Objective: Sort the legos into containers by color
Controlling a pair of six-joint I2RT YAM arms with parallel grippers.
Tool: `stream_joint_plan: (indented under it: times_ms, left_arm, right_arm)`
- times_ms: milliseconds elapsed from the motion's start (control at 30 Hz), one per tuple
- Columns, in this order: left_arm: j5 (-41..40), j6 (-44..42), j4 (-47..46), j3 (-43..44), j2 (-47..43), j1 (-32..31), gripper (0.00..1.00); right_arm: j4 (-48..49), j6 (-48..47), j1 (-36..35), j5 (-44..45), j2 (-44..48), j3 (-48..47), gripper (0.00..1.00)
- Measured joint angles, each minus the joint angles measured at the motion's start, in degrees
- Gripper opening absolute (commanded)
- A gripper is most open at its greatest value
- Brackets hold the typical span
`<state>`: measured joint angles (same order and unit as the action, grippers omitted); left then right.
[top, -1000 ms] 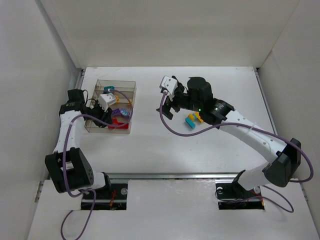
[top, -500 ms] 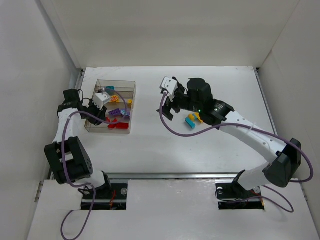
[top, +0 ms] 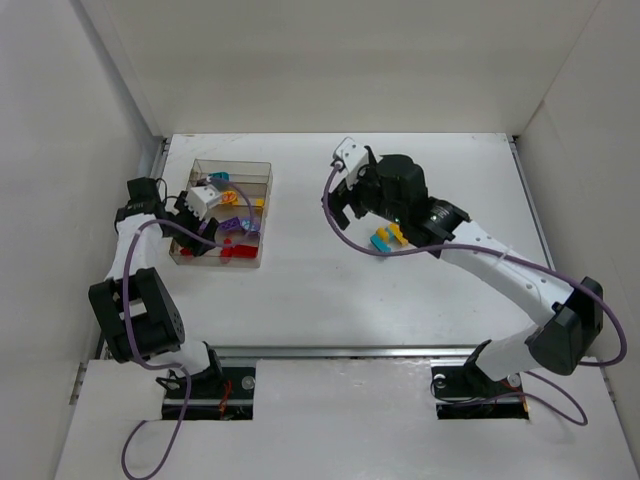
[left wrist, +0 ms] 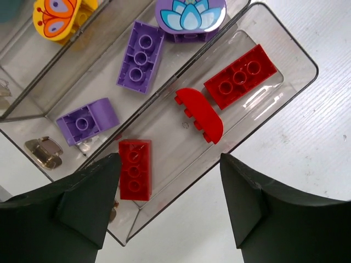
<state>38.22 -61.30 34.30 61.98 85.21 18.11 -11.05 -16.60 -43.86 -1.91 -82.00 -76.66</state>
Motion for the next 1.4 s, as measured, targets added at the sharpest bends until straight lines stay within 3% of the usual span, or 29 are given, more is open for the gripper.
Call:
stream_joint_plan:
  times_ms: [133,367,533,700,1400]
  left_arm:
    - [1.49,0.68,0.2,1.46,-0.7,0.0,0.7]
    - [6.8,3.74,0.02,4.57,-4.66,0.0,0.71]
    - [10.38,6.54,0.04,6.49,-6.36,-0.17,0.71]
    - [11.5,8.55,-0.22,7.08,-6.36,-0.94,0.71]
    - [12.59,11.98,-0.22,9.77,-6.25,-1.29,0.71]
  right_arm:
    - [-0.48,4.33,4.0,1.46,0.0,-0.04,1.0]
    - [-8.55,9.84,20.09,4.35,-2.19,-1.55,1.0]
    - [-14.38,9.51,25.18,5.95,-6.75,-1.53,0.9]
    - [-20.15,6.29,25.55,6.1,-13.49,-1.53,1.0]
    - [-24.61,-2.99,19.96,8.96,-25.53,1.07,1.0]
